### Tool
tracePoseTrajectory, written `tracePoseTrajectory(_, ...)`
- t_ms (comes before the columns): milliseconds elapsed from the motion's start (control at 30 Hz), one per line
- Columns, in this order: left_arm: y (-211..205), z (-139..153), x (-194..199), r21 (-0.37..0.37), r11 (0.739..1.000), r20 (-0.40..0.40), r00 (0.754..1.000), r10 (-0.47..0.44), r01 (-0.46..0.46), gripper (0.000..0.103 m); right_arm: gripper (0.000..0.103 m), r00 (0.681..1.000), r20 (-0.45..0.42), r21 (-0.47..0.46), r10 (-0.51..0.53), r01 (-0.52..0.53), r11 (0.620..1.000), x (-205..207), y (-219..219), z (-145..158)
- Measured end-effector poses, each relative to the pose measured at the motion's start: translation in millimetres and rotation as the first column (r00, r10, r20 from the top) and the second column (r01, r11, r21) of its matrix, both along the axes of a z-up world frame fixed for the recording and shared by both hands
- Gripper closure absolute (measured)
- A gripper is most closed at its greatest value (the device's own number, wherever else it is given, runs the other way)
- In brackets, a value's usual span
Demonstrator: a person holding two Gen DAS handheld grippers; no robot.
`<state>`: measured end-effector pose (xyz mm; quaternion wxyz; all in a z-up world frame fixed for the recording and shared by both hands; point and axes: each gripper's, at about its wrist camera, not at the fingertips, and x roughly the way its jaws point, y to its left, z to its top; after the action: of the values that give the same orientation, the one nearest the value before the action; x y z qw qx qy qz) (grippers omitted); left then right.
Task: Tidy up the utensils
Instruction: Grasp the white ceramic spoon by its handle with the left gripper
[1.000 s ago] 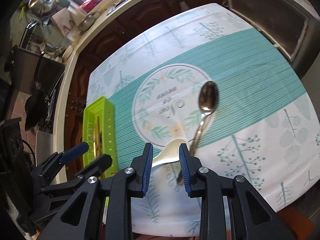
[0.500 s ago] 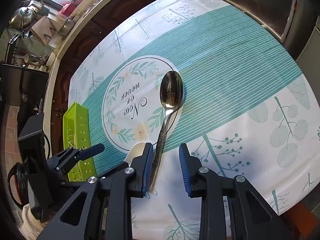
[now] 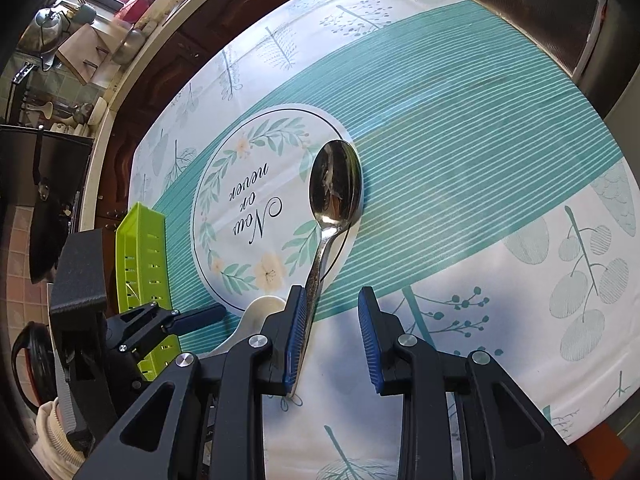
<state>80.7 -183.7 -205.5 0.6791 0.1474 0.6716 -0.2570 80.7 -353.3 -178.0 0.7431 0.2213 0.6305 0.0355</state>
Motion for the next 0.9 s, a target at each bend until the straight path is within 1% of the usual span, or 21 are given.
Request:
tracePoseTrajectory(33, 0, 1, 1, -0.009, 1.000, -0.014, 1.000, 0.005, -0.005, 0.052, 0.076, 1.000, -0.002, 0.002, 0.004, -0.004, 1.000, 0, 1, -1)
tracePoseTrajectory(100, 0, 1, 3, -0.045, 0.998, -0.059, 0.998, 0.031, -0.033, 0.052, 0.076, 1.000, -0.003, 0.004, 0.009, -0.009, 1.000, 1, 1, -2)
tracePoseTrajectory(167, 2, 1, 5, -0.065, 0.996, -0.082, 0.995, 0.054, -0.059, 0.052, 0.076, 1.000, 0.000, 0.005, 0.012, -0.012, 1.000, 1, 1, -2)
tracePoseTrajectory(267, 3, 1, 8, -0.049, 0.996, -0.075, 0.995, 0.071, -0.075, 0.065, 0.076, 1.000, 0.002, 0.004, 0.011, -0.011, 1.000, 2, 1, -3)
tracePoseTrajectory(300, 6, 1, 8, -0.051, 0.995, -0.080, 0.994, 0.077, -0.082, 0.071, 0.076, 1.000, 0.002, 0.005, 0.011, -0.011, 1.000, 2, 0, -3)
tracePoseTrajectory(333, 8, 0, 9, -0.052, 0.994, -0.087, 0.992, 0.094, -0.099, 0.080, 0.076, 1.000, 0.002, 0.007, 0.011, -0.011, 1.000, 2, 0, -3)
tracePoseTrajectory(367, 8, -1, 10, -0.044, 0.993, -0.089, 0.990, 0.109, -0.113, 0.085, 0.076, 1.000, 0.001, 0.008, 0.011, -0.011, 1.000, 2, 0, -4)
tracePoseTrajectory(400, 10, -1, 11, -0.042, 0.992, -0.088, 0.989, 0.117, -0.121, 0.087, 0.076, 1.000, 0.002, 0.009, 0.012, -0.012, 1.000, 2, -1, -4)
tracePoseTrajectory(533, 8, -1, 8, -0.051, 0.988, -0.096, 0.986, 0.138, -0.143, 0.087, 0.076, 1.000, 0.003, 0.016, 0.021, -0.022, 1.000, 2, 0, -5)
tracePoseTrajectory(600, 5, -1, 6, -0.038, 0.989, -0.085, 0.986, 0.141, -0.144, 0.087, 0.076, 1.000, 0.005, 0.017, 0.027, -0.027, 0.999, 2, 1, -5)
tracePoseTrajectory(633, 4, -1, 5, -0.031, 0.989, -0.078, 0.987, 0.143, -0.145, 0.088, 0.076, 0.999, 0.007, 0.016, 0.031, -0.031, 0.999, 2, 1, -5)
tracePoseTrajectory(700, 1, -2, 2, -0.022, 0.988, -0.075, 0.985, 0.153, -0.155, 0.096, 0.076, 0.999, 0.010, 0.015, 0.040, -0.041, 0.999, 3, 2, -5)
tracePoseTrajectory(900, 6, 0, 2, -0.035, 0.973, -0.076, 0.971, 0.226, -0.229, 0.099, 0.076, 0.998, 0.011, 0.009, 0.055, -0.055, 0.998, 11, -1, -9)
